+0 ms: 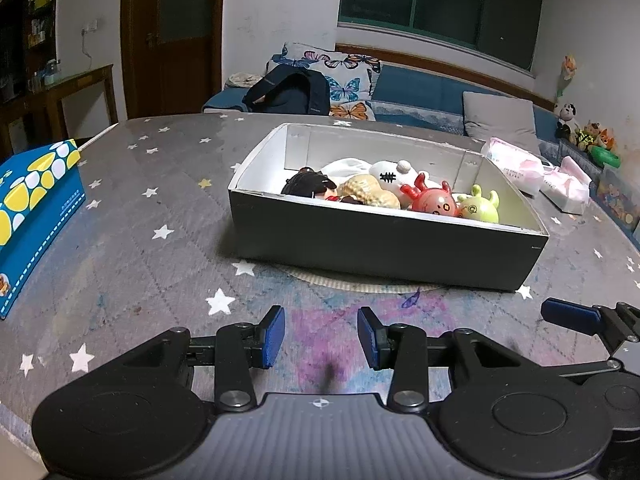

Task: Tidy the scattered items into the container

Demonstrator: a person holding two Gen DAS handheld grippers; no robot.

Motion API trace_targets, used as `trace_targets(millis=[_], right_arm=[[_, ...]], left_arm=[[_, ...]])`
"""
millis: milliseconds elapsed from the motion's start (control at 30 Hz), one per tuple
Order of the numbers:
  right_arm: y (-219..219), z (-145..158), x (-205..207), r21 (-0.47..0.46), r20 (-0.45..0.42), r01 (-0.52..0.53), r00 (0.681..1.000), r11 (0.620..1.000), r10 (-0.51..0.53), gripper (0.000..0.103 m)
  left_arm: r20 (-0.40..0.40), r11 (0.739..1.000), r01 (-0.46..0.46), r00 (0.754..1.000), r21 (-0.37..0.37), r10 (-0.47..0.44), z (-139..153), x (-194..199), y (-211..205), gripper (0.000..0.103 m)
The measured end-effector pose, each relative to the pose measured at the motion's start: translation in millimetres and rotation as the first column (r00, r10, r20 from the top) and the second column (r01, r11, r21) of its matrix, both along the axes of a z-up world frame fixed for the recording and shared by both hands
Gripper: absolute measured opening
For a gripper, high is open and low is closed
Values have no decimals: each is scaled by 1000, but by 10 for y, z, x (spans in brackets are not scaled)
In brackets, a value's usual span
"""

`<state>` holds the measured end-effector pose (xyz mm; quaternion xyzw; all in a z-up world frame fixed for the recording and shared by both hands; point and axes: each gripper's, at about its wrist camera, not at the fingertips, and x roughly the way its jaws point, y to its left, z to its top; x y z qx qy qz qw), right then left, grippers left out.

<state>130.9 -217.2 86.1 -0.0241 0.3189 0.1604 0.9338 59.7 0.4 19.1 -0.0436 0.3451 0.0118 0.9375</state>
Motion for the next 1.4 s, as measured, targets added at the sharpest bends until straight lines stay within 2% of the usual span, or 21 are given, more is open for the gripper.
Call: trace_targets(millis=[1400], right_arm=[[-41,-130,433,3,-41,44,998,999,-44,103]], left_arm=[[-32,999,27,999,42,-26,-60,438,-54,42]])
